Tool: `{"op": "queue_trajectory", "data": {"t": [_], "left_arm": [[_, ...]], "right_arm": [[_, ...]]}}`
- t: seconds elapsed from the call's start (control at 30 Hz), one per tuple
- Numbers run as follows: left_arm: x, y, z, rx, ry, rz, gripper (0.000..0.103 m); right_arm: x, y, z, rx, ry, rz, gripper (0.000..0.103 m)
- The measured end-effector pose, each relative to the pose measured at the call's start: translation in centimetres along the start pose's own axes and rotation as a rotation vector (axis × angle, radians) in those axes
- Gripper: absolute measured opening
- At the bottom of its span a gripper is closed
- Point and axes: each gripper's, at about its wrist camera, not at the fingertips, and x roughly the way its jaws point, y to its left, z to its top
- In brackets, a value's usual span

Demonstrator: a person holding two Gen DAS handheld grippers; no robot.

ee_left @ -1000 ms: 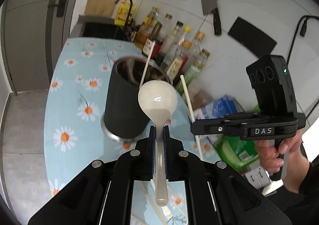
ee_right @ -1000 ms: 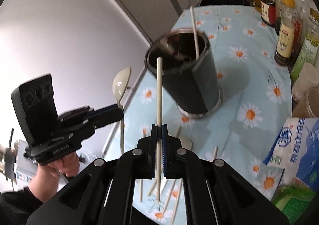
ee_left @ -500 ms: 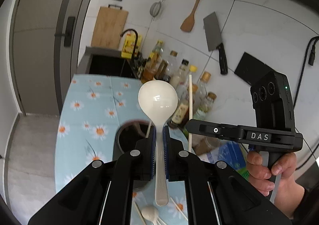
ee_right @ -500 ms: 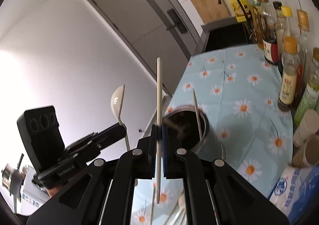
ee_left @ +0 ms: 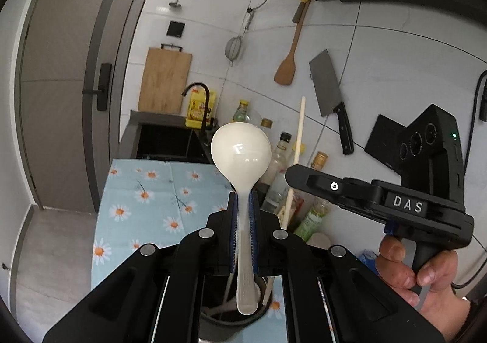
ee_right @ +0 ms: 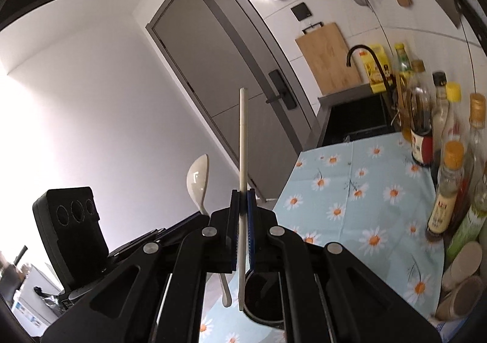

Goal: Organize utensils
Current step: 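Lower the cream spoon into the holder and open the left tool while the right tool releases the chopstick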

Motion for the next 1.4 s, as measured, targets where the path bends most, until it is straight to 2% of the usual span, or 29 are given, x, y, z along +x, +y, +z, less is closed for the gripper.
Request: {"op": "queue_trajectory", "data": {"t": [0.27,0.53,0.7,0.9,0.97,1.03,1.2,1.4], "left_arm": [[0.6,-0.3,-1.1,0.035,-0.095,0.002,0.006],[1.8,0.1,-3.5,0.06,-0.113,0.017,0.006],[3.4,0.5,-5.3,0.052,-0.058,0.032,0.006],[3.8,0.9,-6.1,0.031,-0.007,0.062,0.008],[3.6,1.1,-6.2,0.023,0.001,0.072,0.011],[3.7,1.4,-6.3,0.014,0.017,0.082,0.022],[3.1,1.7,-6.7,-0.002,0.032,0.083,0.029],[2.3,1.8,-6.9,-0.013,0.034,0.097,0.029]], "right_arm": [[0.9,-0.8,-1.3,0.0,-0.028,0.007,0.006],[1.9,-2.7,-3.2,0.012,-0.027,-0.041,0.006],[3.2,-3.1,-4.6,-0.028,0.01,-0.093,0.006],[4.1,-3.8,-5.8,-0.015,0.055,-0.091,0.006],[4.2,-4.0,-6.0,-0.002,0.074,-0.088,0.008],[4.6,-4.5,-6.0,0.049,0.108,-0.066,0.019],[4.2,-4.8,-6.1,0.078,0.098,-0.071,0.021],[3.1,-4.8,-5.7,0.109,0.078,-0.058,0.022]]}}
